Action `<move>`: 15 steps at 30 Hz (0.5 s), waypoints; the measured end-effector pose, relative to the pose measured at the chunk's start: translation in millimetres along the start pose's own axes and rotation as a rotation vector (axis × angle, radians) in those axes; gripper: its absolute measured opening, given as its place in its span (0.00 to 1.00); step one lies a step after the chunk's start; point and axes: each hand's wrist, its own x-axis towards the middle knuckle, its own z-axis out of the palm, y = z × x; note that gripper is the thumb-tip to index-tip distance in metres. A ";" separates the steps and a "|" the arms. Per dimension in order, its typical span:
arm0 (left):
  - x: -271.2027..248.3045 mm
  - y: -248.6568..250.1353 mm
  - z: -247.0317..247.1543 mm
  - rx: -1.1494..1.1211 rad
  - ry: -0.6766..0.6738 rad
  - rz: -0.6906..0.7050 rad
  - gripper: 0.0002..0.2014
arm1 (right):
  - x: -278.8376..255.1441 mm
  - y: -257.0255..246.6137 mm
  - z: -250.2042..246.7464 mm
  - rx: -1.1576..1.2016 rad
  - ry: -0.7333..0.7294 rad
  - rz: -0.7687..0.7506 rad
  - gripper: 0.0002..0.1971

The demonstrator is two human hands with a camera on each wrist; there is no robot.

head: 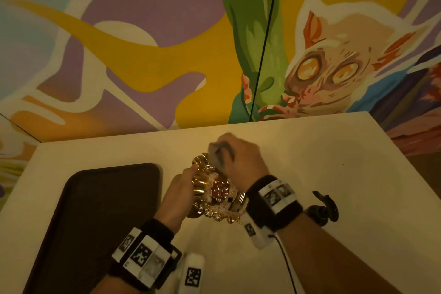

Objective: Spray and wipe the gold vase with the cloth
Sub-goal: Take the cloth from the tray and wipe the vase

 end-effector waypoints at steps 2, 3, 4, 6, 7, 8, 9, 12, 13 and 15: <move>1.4 -0.2 -6.7 0.068 -0.036 0.000 0.25 | 11.3 11.0 -17.6 0.127 0.022 0.135 0.08; 2.9 1.0 -10.9 0.112 -0.070 0.013 0.25 | 14.0 12.3 -23.1 0.131 -0.040 0.138 0.08; 4.8 3.9 -15.2 0.153 -0.107 0.033 0.25 | 15.0 14.6 -25.3 0.153 -0.170 0.135 0.08; 9.4 13.7 -26.0 0.229 -0.179 0.077 0.23 | 10.8 11.5 -29.7 0.269 -0.477 0.205 0.13; 12.9 20.0 -31.4 0.272 -0.206 0.100 0.23 | 7.4 10.5 -31.3 0.334 -0.604 0.249 0.14; 16.8 26.1 -36.5 0.323 -0.242 0.120 0.24 | 4.0 10.7 -32.5 0.381 -0.692 0.265 0.11; 19.9 32.4 -40.9 0.376 -0.290 0.138 0.24 | -0.5 9.3 -35.0 0.390 -0.758 0.257 0.06; 26.3 49.8 -49.5 0.466 -0.372 0.171 0.22 | -16.3 15.5 -33.7 0.440 -0.832 0.276 0.02; 28.5 55.4 -51.1 0.498 -0.379 0.175 0.24 | -22.5 20.4 -31.3 0.480 -0.821 0.302 0.02; 36.2 64.9 -53.4 0.573 -0.379 0.168 0.25 | -34.6 27.2 -24.2 0.611 -0.806 0.365 0.06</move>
